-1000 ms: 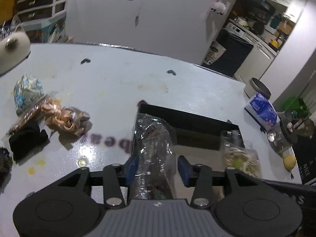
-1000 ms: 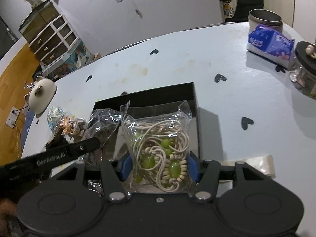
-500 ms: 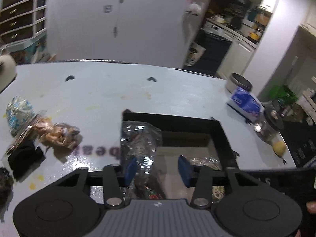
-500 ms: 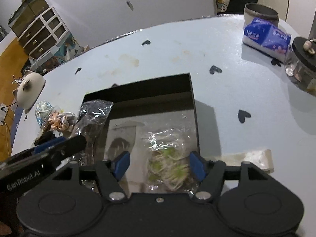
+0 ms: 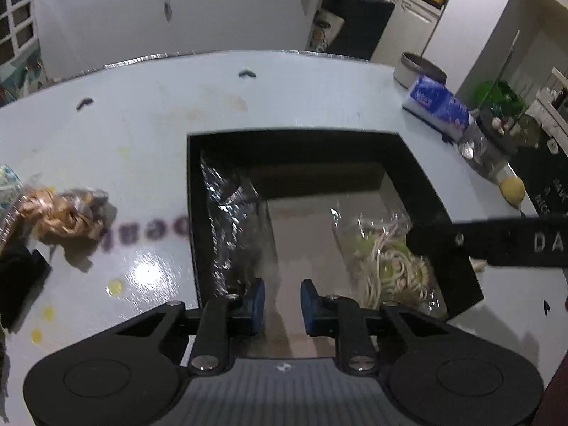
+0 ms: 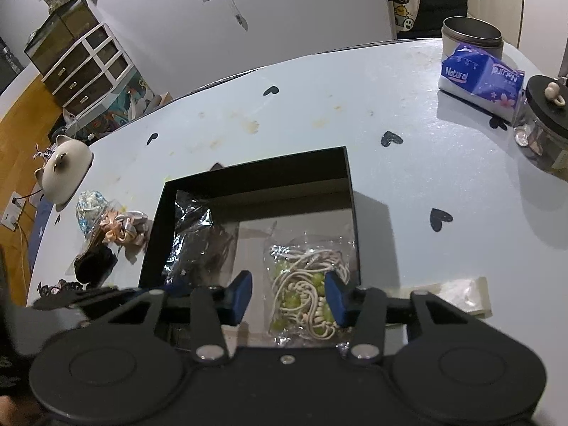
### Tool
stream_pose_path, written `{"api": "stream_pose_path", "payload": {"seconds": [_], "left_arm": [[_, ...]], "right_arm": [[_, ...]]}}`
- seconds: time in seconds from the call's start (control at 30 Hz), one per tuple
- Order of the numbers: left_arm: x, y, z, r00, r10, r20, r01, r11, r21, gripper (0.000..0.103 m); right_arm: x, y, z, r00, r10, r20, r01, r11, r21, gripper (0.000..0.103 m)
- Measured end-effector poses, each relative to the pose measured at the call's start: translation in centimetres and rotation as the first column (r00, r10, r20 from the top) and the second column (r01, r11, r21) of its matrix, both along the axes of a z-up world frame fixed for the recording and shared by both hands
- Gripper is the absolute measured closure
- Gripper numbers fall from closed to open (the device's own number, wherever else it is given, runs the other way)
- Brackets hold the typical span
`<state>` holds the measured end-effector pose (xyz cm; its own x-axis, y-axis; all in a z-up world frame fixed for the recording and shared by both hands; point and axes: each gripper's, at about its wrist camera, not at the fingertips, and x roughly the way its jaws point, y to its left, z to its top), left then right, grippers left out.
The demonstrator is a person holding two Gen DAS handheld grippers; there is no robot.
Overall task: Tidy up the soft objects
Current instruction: 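Open the right tool to release the necklace bag while the left tool releases the cord bag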
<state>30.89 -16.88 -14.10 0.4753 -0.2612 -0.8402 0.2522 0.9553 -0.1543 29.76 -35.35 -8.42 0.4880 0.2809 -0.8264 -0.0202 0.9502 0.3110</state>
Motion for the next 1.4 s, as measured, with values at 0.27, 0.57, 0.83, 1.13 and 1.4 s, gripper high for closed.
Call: {"api": "stream_pose_path", "payload": {"seconds": [0.27, 0.57, 0.83, 1.13, 1.4], "left_arm": [[-0.2, 0.2, 1.4, 0.998, -0.007, 0.066, 0.01, 0.999, -0.047, 0.08], [2.9, -1.2, -0.2, 0.994, -0.045, 0.099, 0.032, 0.991, 0.127, 0.08], [2.7, -1.0, -0.3, 0.994, -0.056, 0.098, 0.044, 0.992, 0.122, 0.08], [0.4, 0.4, 2.5, 0.994, 0.015, 0.112, -0.013, 1.0, -0.019, 0.072], [-2.9, 1.4, 5.4, 0.985, 0.048, 0.168, -0.039, 0.997, -0.061, 0.054]], "right_arm": [[0.5, 0.1, -0.4, 1.0, 0.008, -0.003, -0.008, 1.0, 0.013, 0.062], [1.7, 1.3, -2.6, 0.996, 0.062, -0.062, -0.062, 0.998, 0.0, 0.082], [1.5, 1.1, -3.5, 0.996, 0.057, -0.074, -0.061, 0.996, -0.059, 0.087], [-0.8, -0.3, -0.6, 1.0, 0.024, 0.017, -0.024, 1.0, -0.012, 0.078], [-3.9, -1.2, 2.6, 0.99, 0.001, 0.142, 0.002, 1.0, -0.023, 0.064]]}}
